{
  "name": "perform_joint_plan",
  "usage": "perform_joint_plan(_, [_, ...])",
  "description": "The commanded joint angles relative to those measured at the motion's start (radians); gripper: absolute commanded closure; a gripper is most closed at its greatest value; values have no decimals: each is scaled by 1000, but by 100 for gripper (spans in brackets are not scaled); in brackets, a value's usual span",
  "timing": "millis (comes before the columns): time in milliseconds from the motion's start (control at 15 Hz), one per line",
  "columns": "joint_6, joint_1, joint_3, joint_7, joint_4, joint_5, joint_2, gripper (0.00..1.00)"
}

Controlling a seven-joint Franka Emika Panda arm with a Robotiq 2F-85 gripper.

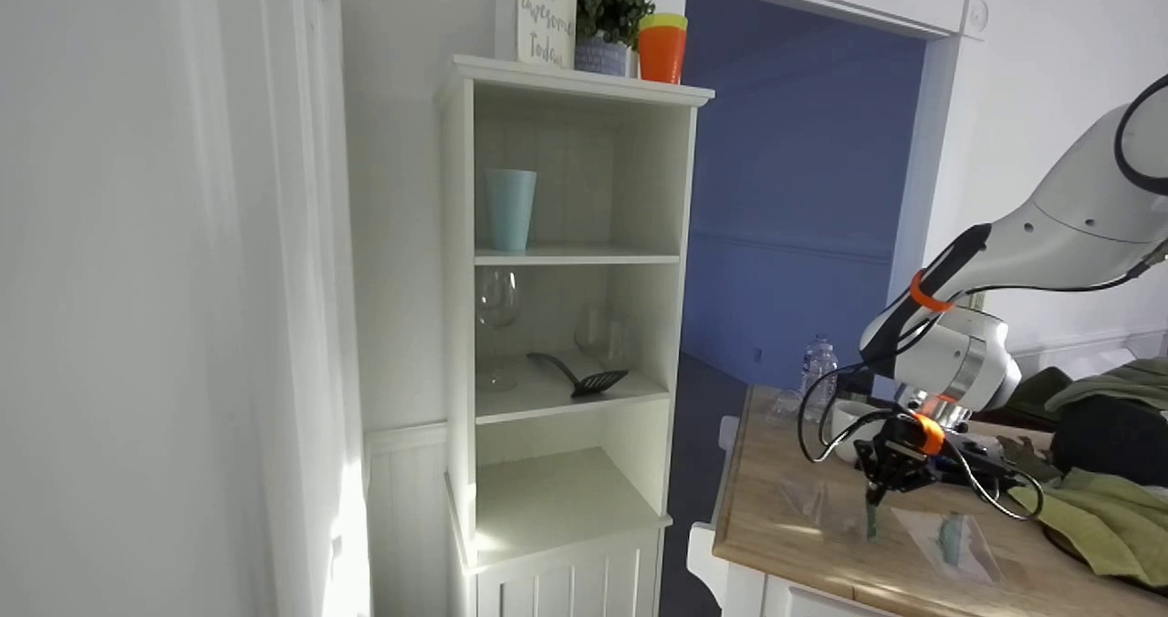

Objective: Place the Ziploc bags individually on the table

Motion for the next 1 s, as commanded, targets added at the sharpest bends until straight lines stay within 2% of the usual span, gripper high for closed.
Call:
perform_joint_plan(0, [-3, -38, 50, -58, -18, 24, 18, 97])
perform_joint_plan(267, [-26, -65, 95, -135, -18, 65, 18, 97])
perform_joint_plan(333, [-27, -66, 97, -143, -17, 64, 19, 94])
perform_joint_plan(400, [-19, -64, 97, -143, -18, 60, 19, 72])
perform_joint_plan(467, [-12, -59, 89, -127, -20, 40, 17, 71])
perform_joint_plan(667, [-18, -38, 47, -37, -26, -45, -11, 50])
perform_joint_plan(933, [-55, -13, -29, 173, -40, -262, -83, 23])
